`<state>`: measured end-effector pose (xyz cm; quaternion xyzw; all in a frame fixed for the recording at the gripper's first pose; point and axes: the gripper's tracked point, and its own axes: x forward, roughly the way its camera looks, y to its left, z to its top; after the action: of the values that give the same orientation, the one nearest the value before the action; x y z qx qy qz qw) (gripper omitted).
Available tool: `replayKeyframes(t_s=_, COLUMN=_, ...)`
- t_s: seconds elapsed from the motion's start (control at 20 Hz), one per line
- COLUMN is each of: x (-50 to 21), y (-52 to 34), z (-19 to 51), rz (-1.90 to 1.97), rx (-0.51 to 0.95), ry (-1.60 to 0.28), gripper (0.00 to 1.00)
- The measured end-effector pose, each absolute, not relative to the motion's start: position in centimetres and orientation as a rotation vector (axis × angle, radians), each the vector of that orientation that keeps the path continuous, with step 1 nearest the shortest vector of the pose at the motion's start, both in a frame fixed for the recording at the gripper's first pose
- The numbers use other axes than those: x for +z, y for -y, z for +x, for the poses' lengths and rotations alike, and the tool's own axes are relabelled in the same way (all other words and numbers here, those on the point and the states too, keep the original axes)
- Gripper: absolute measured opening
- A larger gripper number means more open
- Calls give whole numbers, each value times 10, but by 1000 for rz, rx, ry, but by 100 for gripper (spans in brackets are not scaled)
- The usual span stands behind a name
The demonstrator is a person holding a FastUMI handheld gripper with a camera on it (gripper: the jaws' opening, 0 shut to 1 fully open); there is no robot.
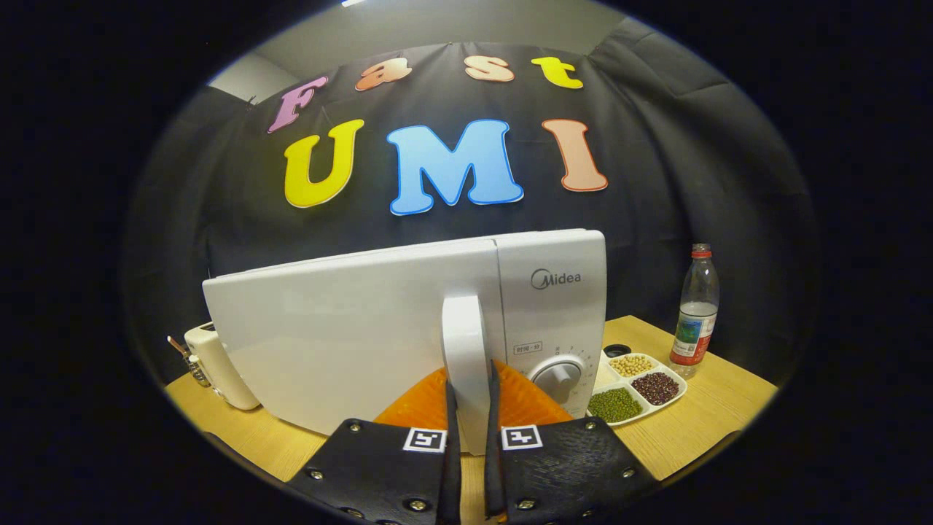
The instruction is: Open the microwave, put the food inside, and close the microwave door.
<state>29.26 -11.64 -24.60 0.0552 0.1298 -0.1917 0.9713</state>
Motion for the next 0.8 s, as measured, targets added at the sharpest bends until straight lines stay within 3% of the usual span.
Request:
replayKeyframes(t_s=0.4, x=-241, y=107, z=278, rz=108, rx=-380, ry=-251, gripper=8)
replayKeyframes(t_s=0.8, x=-233, y=40, z=210, rz=76, rx=-242, ry=-278, gripper=8)
